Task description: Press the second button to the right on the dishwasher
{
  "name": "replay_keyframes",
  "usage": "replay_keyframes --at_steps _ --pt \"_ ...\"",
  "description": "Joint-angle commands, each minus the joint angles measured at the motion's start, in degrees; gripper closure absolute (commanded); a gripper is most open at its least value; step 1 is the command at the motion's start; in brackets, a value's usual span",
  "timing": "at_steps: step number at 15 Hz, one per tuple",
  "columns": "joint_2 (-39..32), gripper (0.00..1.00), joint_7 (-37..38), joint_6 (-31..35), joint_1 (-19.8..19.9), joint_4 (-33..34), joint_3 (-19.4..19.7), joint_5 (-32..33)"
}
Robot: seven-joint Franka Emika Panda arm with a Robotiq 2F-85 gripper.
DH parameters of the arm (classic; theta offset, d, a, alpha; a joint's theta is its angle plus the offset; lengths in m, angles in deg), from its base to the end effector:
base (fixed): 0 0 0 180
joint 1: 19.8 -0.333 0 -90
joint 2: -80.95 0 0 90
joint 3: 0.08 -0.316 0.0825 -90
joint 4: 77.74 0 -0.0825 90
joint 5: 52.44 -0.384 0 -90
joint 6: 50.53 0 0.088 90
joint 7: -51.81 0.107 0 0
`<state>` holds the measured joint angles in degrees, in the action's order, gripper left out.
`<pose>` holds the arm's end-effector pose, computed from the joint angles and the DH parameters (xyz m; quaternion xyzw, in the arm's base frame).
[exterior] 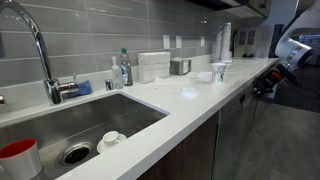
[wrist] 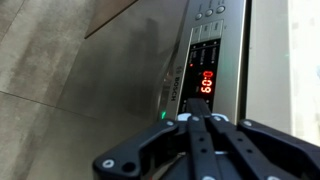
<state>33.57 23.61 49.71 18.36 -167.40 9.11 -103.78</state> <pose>0.4927 -0.4154 0.1432 -0.8369 0.3441 0.0216 0.4251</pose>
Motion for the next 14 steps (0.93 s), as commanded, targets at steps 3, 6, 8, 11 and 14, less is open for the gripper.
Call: replay_keyframes --at_steps 3,6,8,11,14 --pt "-3.74 1.0 -0.33 -0.3 1.74 4.26 -1.68 -3.34" --pt "-4.67 1.0 -0.18 0.22 1.58 5.23 -1.83 -4.29" --pt "-5.25 1.0 -0.13 0.35 1.59 5.94 -1.87 -4.94" --pt "-6.15 1.0 0.25 0.35 1.35 7.01 -1.61 -4.87" --pt "-7.06 1.0 0.55 0.6 1.24 8.07 -1.46 -4.46"
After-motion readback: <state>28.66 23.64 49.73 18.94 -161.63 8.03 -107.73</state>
